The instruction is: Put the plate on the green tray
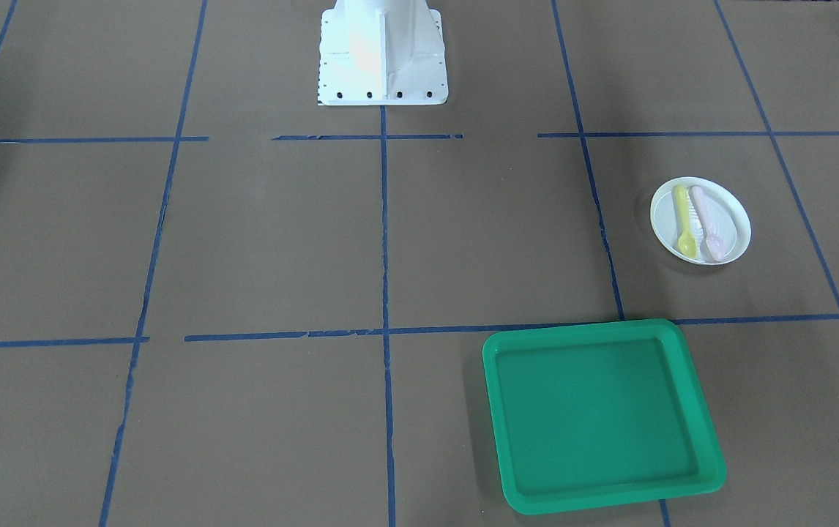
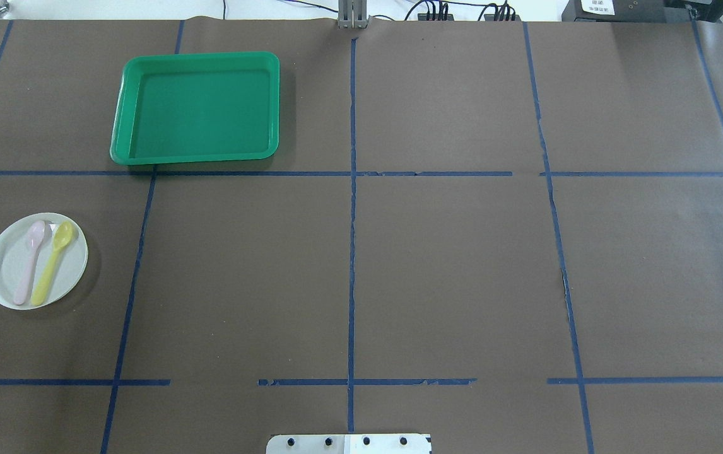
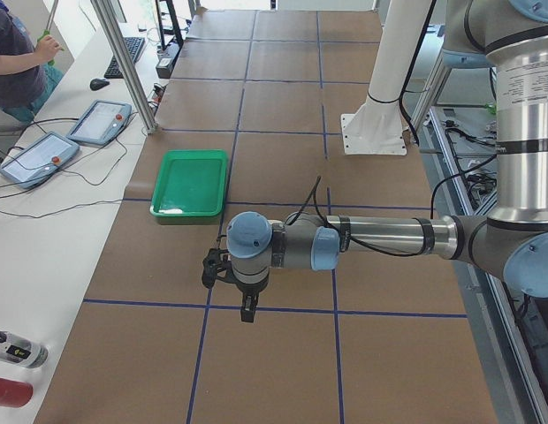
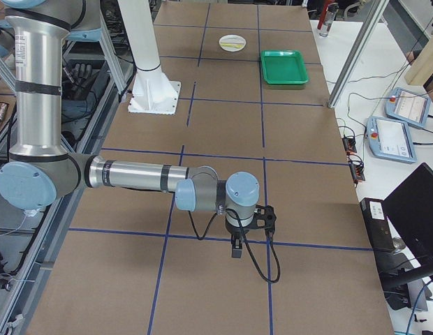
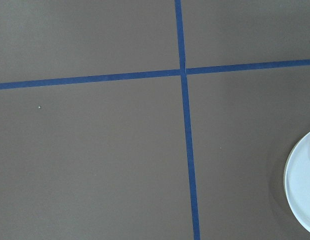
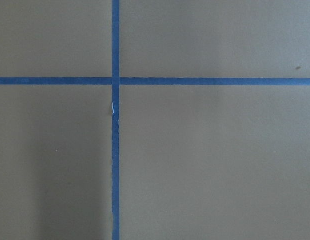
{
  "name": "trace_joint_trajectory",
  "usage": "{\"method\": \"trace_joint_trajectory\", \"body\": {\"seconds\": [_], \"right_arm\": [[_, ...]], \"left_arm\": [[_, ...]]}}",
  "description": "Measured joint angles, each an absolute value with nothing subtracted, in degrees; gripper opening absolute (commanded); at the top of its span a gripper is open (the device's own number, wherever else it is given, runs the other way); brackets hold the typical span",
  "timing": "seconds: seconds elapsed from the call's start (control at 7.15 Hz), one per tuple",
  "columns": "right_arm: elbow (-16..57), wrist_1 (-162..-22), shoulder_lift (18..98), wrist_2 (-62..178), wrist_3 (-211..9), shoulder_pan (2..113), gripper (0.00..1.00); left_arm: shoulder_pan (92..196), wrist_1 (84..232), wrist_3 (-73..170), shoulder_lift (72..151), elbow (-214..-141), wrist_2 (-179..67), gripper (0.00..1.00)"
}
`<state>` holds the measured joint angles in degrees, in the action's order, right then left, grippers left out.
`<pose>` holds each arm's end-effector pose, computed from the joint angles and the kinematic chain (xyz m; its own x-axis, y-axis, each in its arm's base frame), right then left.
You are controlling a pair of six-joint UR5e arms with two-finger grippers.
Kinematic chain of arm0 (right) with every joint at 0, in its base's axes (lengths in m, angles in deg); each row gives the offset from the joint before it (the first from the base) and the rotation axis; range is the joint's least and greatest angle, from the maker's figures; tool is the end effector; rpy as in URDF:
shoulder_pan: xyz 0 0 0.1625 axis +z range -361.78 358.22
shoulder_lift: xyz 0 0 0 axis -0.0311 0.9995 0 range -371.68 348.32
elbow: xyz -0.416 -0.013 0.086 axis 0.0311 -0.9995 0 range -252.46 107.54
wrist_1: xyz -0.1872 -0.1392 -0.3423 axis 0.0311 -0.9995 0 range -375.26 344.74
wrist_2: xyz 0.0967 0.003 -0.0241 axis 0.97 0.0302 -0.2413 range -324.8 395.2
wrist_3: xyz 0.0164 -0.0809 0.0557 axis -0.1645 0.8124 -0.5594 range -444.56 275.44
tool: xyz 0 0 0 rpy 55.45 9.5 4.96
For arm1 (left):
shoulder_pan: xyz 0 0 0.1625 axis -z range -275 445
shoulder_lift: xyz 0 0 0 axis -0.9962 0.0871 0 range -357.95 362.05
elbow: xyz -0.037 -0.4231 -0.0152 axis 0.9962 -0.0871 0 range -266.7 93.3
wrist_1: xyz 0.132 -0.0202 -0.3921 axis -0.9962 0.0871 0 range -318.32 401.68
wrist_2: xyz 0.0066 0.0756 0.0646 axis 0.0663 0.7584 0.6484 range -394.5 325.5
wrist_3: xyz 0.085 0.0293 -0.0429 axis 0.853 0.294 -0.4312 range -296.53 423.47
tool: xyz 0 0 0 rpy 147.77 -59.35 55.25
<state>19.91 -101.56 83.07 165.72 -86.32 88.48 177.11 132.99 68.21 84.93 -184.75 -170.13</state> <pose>0.0708 -0.4578 0.6757 0.7597 0.0192 0.6499 -0.0280 0.9996 0.0031 -0.0782 -0.4392 0.6434 0.7005 0.0847 -0.7086 -0.0212 0.9950 0.0980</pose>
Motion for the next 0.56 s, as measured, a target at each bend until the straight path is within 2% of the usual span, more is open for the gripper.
{"method": "trace_joint_trajectory", "body": {"seconds": [0.56], "right_arm": [[19.91,-101.55,83.07,165.72,-86.32,88.48,1.0]], "left_arm": [[176.85,137.19,68.0,85.57,-184.35,-170.54,1.0]]}}
